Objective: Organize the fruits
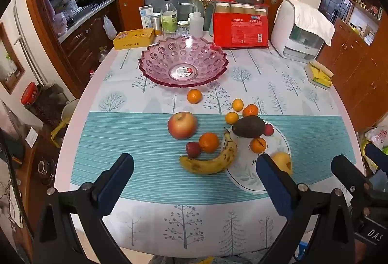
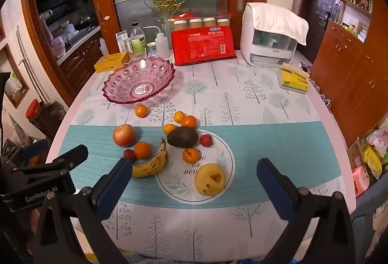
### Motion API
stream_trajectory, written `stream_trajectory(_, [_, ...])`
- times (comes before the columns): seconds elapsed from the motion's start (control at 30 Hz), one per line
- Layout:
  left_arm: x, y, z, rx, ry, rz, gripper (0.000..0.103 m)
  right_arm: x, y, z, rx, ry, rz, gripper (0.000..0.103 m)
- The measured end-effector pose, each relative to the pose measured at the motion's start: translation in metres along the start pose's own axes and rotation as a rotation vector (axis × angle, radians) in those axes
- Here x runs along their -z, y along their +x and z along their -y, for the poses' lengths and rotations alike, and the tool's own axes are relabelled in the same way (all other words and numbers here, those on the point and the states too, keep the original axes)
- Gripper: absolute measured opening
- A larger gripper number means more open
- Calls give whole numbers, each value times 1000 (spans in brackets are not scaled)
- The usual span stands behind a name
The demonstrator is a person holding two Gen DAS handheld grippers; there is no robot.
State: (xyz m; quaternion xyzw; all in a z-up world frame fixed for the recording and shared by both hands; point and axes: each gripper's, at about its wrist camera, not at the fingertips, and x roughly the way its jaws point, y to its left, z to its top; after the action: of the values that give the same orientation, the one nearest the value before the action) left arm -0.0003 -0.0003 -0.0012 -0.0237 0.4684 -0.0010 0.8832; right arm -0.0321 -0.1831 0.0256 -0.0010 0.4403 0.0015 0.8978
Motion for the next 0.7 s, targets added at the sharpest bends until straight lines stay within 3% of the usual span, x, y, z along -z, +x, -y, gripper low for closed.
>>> stream_trajectory(0.7, [-1,8,2,2,7,-31,101,-5,11,-9,-22,-52,1,103])
